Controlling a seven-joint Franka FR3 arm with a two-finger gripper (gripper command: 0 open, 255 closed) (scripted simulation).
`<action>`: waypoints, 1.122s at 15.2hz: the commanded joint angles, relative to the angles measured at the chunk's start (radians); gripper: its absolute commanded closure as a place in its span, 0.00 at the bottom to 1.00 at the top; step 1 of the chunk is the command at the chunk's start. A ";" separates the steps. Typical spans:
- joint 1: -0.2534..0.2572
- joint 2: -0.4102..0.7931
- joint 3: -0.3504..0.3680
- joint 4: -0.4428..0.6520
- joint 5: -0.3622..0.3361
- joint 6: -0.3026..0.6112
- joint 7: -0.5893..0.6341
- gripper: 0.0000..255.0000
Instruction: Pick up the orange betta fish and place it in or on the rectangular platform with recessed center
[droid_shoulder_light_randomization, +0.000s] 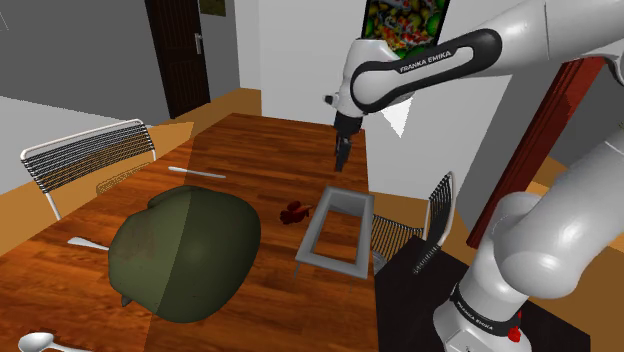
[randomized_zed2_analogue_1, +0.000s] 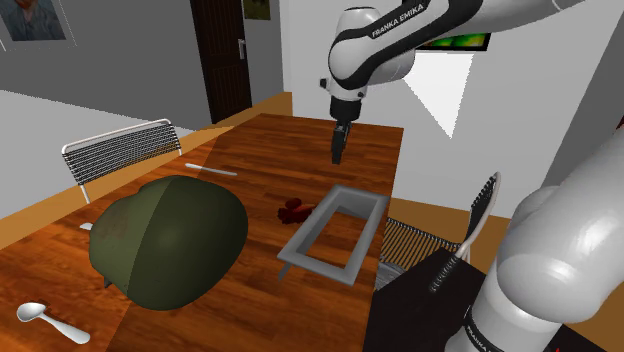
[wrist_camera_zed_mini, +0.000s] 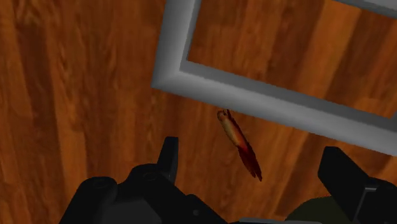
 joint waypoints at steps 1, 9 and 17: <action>0.026 0.068 -0.011 0.013 0.011 0.051 -0.088 0.00; 0.102 0.331 -0.009 0.067 0.075 0.229 -0.414 0.00; 0.116 0.494 0.022 0.094 0.117 0.350 -0.569 0.00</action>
